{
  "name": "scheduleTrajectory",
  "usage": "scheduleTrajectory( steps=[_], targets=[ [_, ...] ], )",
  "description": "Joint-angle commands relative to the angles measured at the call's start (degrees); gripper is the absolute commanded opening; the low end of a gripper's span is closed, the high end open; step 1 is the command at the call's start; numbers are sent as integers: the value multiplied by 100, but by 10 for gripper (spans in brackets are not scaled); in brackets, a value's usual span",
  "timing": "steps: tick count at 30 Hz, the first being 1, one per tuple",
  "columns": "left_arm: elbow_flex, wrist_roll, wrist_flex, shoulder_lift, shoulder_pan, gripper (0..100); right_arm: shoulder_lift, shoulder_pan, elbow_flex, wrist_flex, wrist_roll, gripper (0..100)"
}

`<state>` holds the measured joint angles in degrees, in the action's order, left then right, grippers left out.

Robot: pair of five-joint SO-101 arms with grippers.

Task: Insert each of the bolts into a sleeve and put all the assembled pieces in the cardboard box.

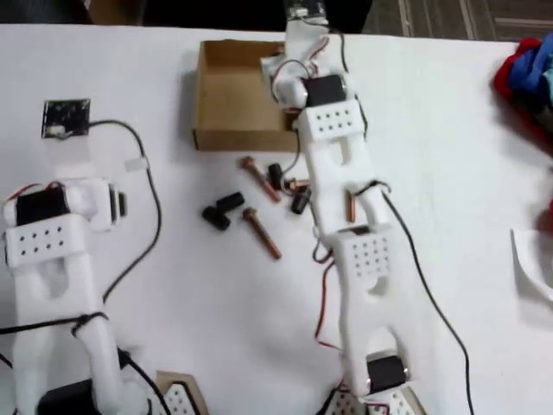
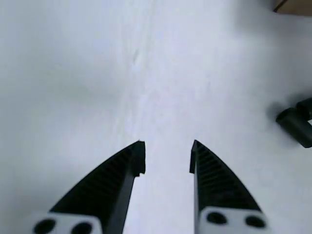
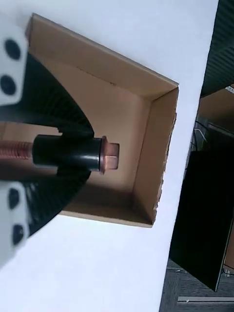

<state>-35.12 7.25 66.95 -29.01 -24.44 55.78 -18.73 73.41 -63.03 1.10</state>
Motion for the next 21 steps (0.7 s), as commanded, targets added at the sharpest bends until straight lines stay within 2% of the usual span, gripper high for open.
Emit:
scheduleTrajectory(
  steps=[1,21],
  targets=[
    [-48,26,-176,-185,-53,169,286,66,879,13,-62,19],
    [-101,18,-167,-185,-53,169,1332,101,941,646,114,19]
  ],
)
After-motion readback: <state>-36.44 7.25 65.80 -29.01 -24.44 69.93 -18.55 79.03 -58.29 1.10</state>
